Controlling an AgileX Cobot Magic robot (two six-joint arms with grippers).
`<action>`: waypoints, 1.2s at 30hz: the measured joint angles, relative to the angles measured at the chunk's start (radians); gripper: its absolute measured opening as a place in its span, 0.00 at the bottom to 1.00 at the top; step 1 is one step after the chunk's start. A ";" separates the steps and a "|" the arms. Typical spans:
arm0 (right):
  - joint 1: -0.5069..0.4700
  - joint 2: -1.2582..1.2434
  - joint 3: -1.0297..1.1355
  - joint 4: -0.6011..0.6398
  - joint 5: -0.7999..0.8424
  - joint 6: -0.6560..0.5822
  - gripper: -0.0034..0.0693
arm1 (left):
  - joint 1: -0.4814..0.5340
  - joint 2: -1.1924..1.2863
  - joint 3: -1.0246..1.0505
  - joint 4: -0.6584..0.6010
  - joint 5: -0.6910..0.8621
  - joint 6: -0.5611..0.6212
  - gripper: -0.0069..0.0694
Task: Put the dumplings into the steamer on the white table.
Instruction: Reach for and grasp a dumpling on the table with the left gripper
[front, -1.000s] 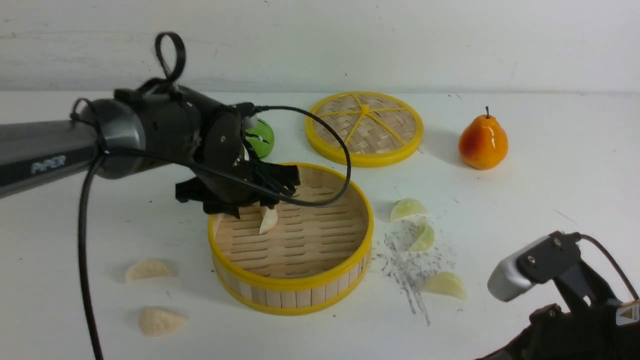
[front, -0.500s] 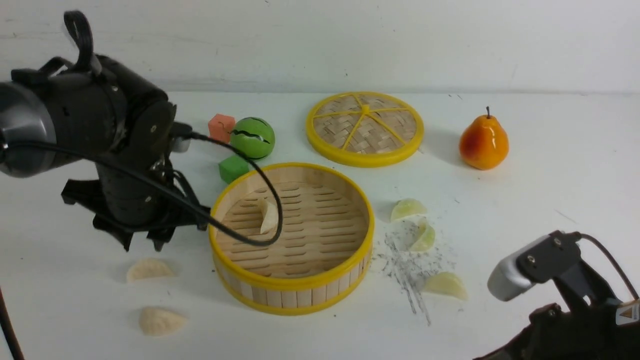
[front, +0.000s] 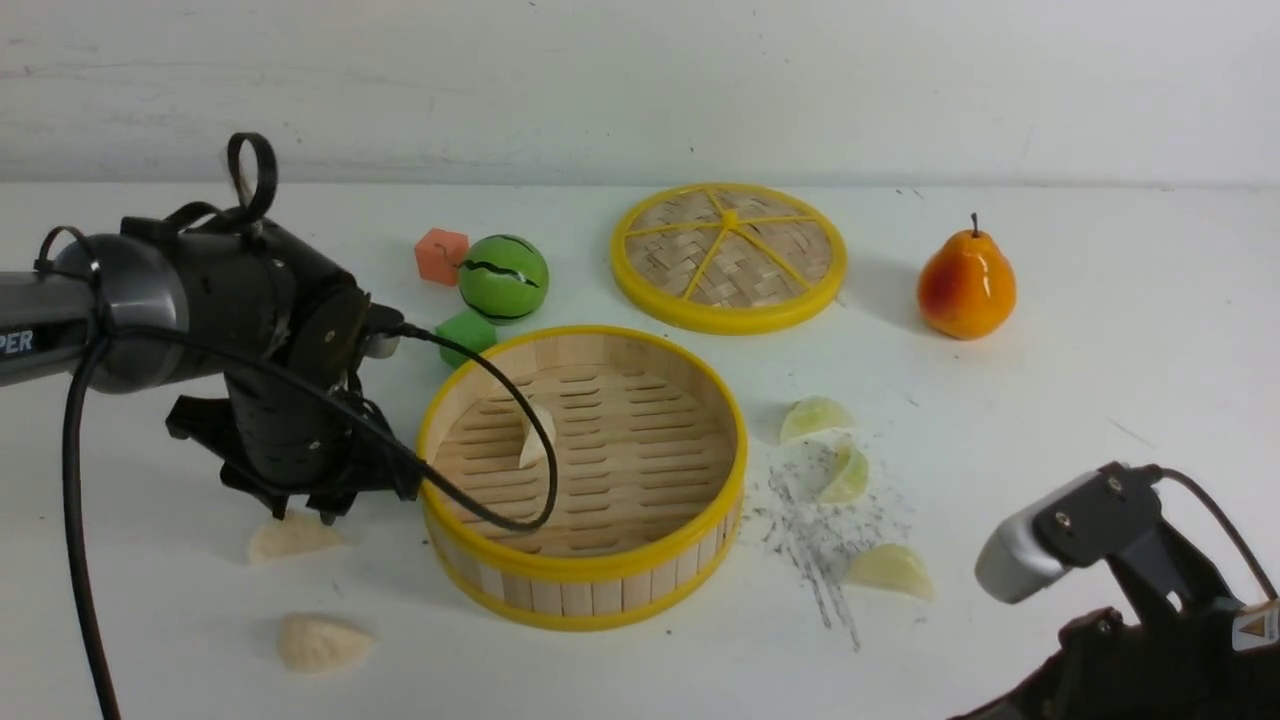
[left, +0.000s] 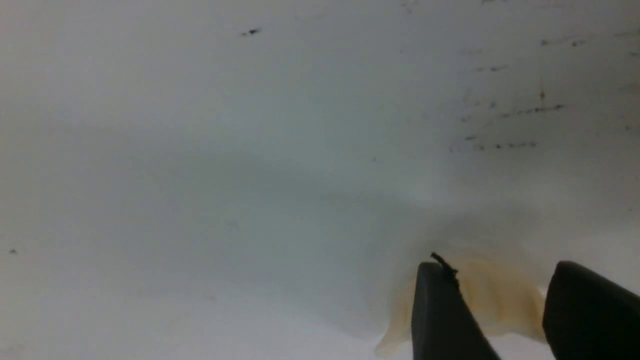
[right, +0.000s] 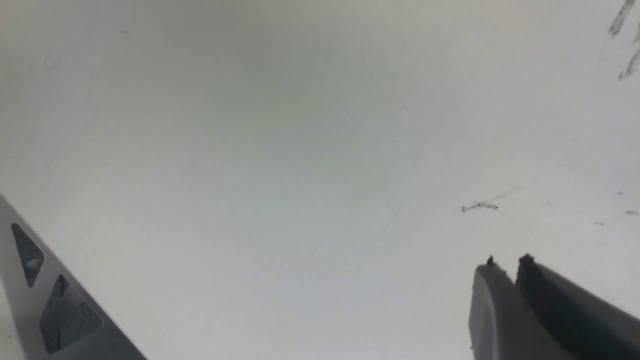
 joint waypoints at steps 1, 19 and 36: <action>0.000 0.000 0.000 0.000 0.000 0.000 0.13 | 0.000 0.001 0.000 0.004 -0.003 -0.005 0.48; 0.000 0.000 0.000 0.000 -0.004 -0.018 0.14 | 0.043 -0.049 -0.027 0.030 0.027 -0.261 0.54; 0.000 0.000 0.000 0.000 -0.004 -0.019 0.17 | 0.043 -0.025 -0.028 -0.079 0.072 -0.435 0.54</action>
